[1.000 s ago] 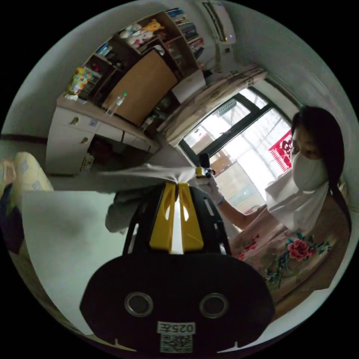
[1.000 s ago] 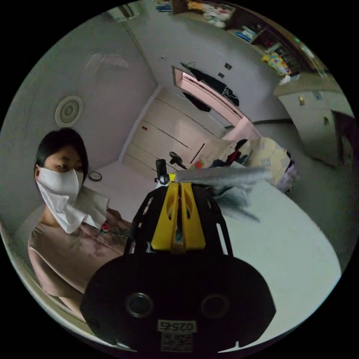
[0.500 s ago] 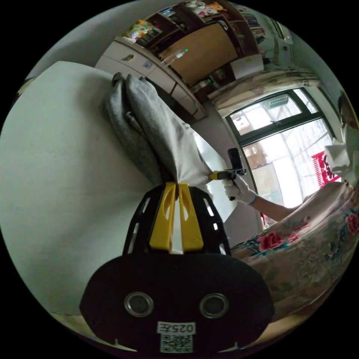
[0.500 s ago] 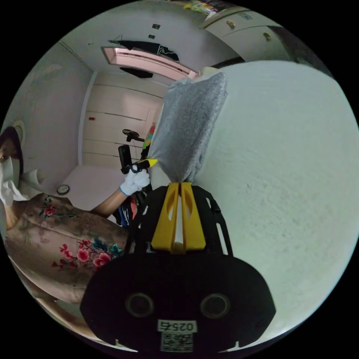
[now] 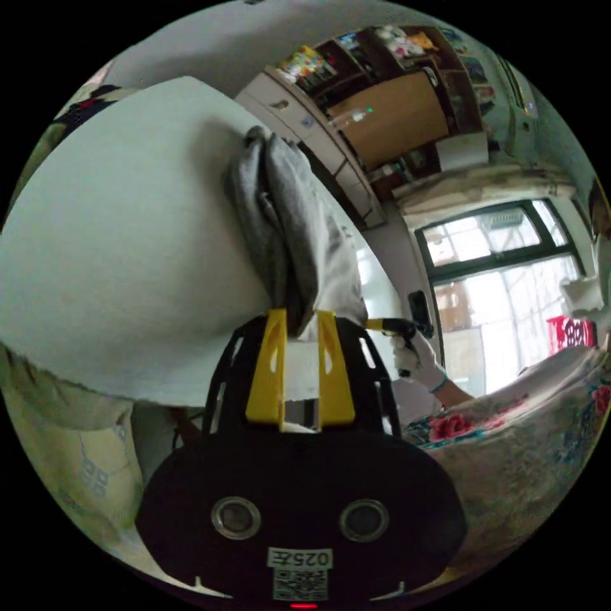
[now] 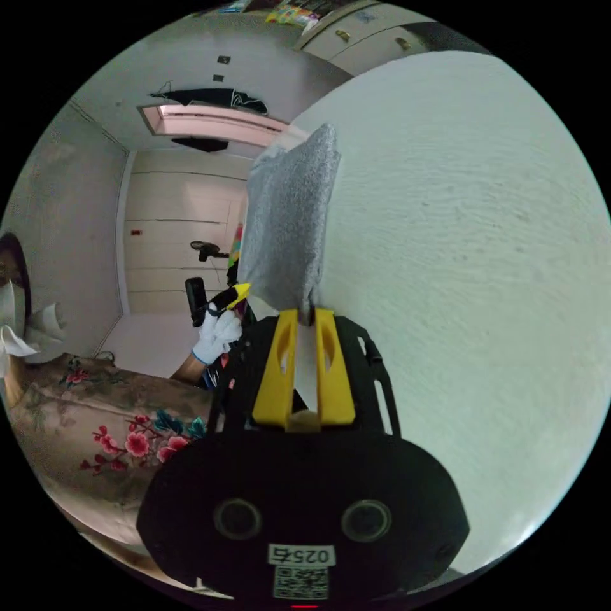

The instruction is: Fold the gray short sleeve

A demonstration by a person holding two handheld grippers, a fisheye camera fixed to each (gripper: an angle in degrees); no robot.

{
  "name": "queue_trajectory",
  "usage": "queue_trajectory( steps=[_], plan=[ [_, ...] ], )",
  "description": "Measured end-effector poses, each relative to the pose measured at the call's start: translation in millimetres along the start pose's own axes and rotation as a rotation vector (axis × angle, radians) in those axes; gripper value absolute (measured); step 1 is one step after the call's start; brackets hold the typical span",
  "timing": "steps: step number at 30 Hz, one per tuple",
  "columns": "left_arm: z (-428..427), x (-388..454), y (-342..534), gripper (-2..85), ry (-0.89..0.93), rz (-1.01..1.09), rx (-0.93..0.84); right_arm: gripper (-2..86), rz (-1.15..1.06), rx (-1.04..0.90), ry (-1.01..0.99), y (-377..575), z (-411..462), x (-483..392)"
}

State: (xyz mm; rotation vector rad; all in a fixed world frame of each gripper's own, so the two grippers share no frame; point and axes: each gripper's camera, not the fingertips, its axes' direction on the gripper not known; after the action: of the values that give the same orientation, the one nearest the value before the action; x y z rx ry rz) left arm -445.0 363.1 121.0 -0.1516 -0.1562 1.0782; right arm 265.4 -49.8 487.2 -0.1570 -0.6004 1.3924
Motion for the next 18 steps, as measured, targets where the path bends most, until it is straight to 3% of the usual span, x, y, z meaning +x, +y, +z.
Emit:
queue_trajectory(
  steps=[2,6,12,14,18],
  plan=[
    [-11,6,-9,12.2,-0.001,-0.104,0.127,12.2,0.057,0.08,0.027,21,-16,3],
    [15,24,-40,12.2,0.028,-0.166,0.1,13.5,0.161,0.149,-0.051,44,-19,22],
    [72,80,-118,5.5,-0.055,-0.189,-0.015,8.0,0.162,0.087,-0.029,49,27,21],
    [112,100,-149,0.2,-0.029,-0.2,-0.218,2.4,0.135,0.023,0.034,53,45,21],
    [108,148,-181,-1.4,0.041,-0.155,-0.157,0.0,0.079,0.057,-0.054,63,27,12]
  ],
)
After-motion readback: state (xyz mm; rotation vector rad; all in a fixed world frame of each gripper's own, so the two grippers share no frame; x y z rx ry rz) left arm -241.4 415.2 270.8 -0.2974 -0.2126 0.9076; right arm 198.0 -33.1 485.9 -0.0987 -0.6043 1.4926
